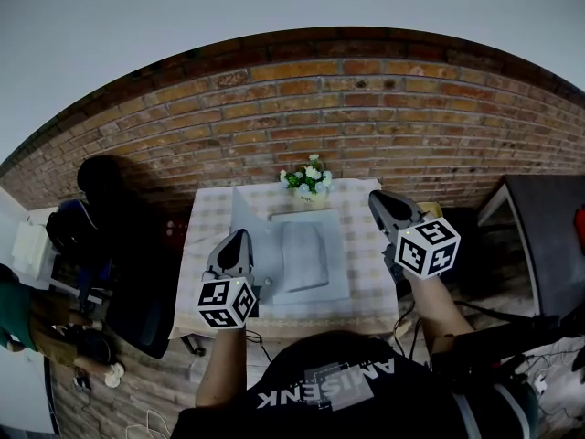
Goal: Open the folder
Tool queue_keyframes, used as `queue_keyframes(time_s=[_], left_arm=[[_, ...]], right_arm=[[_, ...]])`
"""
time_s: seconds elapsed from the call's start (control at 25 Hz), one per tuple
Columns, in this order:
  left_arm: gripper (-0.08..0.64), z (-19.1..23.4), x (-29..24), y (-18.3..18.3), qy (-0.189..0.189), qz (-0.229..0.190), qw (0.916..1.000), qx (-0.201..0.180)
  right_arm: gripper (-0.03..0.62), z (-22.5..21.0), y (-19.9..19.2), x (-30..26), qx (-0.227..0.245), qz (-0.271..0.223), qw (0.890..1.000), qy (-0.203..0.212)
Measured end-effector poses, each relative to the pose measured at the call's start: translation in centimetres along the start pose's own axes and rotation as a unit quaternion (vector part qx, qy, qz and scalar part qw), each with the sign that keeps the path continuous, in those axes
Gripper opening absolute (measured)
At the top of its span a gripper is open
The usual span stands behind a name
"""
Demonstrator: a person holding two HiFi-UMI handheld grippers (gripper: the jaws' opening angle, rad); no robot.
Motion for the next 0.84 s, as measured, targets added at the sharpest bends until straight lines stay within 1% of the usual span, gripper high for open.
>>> queue_keyframes(time_s=[0.2,0.36,0.56,0.84], left_arm=[[0.012,0.1,-0.2,-0.3,0.005,0.004,1.0,0.0],[0.012,0.2,-0.1,-0.2,0.009,-0.001,1.0,-0.004],[0.012,0.1,0.0,0.3,0.013,-0.004,0.9999,-0.007],[0.012,0.7,0.6,0.0,0.022,-0.004,0.9997,0.0]], right_arm=[[0.041,-0.2,-0.2,-0.1,-0.002,0.002,1.0,-0.003],[0.041,-0.2,-0.4,-0.4,0.001,0.006,1.0,-0.005],[0.041,-0.1,0.2,-0.5,0.005,0.004,1.0,-0.007],[0.041,0.1,0.2,-1.0,0.008,0.004,1.0,-0.005]])
Point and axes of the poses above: the fingertips, and each gripper's own axes: x backward along the fingers, z to its left, y out of its top, the point moved 7 cm from there along x, backward along the fingers, and after that the axes turned 8 degrees about y, right-handed, at the moved point
